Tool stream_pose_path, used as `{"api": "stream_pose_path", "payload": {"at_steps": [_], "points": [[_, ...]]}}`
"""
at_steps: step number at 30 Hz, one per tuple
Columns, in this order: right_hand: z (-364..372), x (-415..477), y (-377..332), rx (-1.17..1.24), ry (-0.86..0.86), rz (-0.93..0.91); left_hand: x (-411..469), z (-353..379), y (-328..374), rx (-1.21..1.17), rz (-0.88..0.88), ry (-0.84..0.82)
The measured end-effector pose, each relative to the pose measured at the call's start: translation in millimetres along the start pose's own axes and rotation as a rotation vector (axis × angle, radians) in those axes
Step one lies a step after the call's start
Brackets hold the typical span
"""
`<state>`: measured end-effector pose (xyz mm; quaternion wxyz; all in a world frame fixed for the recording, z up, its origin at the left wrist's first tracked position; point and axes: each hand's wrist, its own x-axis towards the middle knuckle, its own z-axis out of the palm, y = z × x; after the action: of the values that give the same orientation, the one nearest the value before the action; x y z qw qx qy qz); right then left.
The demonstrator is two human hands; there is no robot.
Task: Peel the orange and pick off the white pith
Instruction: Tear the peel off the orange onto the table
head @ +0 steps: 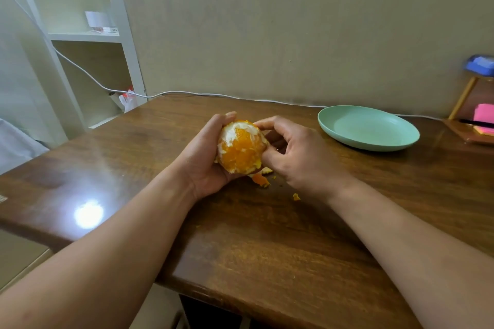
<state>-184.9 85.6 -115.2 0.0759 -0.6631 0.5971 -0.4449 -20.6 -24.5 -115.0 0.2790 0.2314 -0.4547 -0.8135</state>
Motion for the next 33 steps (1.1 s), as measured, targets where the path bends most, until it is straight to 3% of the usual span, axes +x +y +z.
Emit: {"api": "stream_pose_path", "payload": {"at_steps": [13, 28, 33], "points": [[0, 1, 2, -0.1, 0.001, 0.033, -3, 4, -1, -0.008, 0.015, 0.039], [-1, 8, 9, 0.017, 0.027, 0.093, -3, 8, -4, 0.01, 0.021, 0.017], [-2, 8, 14, -0.007, -0.037, 0.128, -3, 8, -4, -0.009, 0.024, 0.02]]}}
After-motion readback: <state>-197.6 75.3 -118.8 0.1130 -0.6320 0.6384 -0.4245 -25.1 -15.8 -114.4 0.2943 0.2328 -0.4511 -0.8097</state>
